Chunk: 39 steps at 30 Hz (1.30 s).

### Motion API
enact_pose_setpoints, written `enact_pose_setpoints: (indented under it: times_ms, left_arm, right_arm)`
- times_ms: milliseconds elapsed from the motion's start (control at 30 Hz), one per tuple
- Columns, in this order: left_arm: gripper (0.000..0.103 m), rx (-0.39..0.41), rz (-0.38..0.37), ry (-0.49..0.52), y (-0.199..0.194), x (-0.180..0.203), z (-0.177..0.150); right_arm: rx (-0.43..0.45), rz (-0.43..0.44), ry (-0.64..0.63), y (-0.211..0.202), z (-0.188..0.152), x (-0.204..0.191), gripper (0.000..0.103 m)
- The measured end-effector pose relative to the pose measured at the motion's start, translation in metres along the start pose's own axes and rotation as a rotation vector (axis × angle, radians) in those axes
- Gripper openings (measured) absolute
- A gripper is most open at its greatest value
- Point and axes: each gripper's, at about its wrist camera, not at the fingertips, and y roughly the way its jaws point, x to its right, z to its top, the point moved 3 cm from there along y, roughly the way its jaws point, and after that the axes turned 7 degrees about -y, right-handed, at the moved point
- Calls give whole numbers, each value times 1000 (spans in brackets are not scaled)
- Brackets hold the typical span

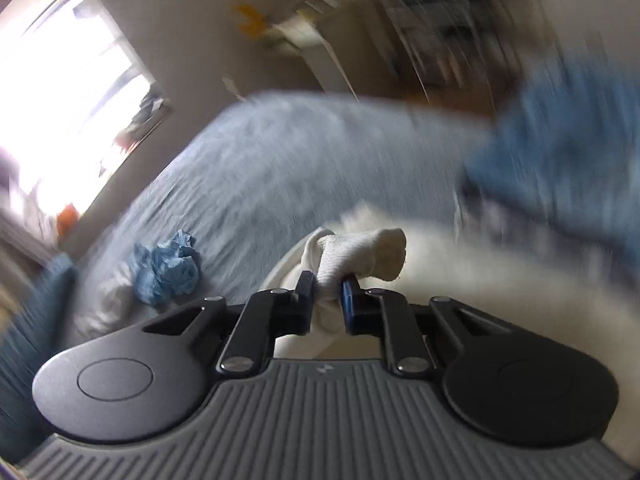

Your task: Fold clothes

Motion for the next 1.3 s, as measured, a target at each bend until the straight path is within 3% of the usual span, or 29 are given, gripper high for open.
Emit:
enact_pose_setpoints:
  times_ms: [100,200,300,333,533,667,800,933,1000,1067,1167,1300]
  left_arm:
    - [103,0,3,3,0,0,0]
    - [103,0,2,2,1,0,0]
    - [103,2,-4,-5,0,-1,1]
    - [103,3,-8,-12,0,-2,1]
    - [103,5,-53,-106,-9,-13,9]
    - [103,7,-44,-245,-29,-31,18]
    - [103,38,15,-313,-61,-52,23]
    - [103,81,64,-326,-96,-67,27]
    - [103,85,84,-306,-107,-67,28]
    - [103,90,92,-268,-113,-60,30]
    - [103,92,62,-201,-115,-39,33]
    - [103,66,10,-69,-106,5,31]
  right_arm:
    - [140,-68,-466,-20,9,-69,11]
    - [286,-156,-952,-37,-9,-142,11]
    - [378,-257,-1272,-39,-33,-188,10]
    - [413,-251,-1345,-43,-44,-199,10]
    - [592,-95,-1731,-77,-128,-251,10]
    - [676,61,-2075,-96,-219,-263,10]
    - [801,197,-2387,-108,-316,-270,11]
    - [894,335,-2514,-106,-388,-262,18]
    - [976,324,-2534,-108,-412,-254,43]
    - [1020,308,-2475,-118,-425,-249,52]
    - [878,310,-2207,-147,-418,-251,54]
    - [537,346,-1697,-176,-385,-246,55]
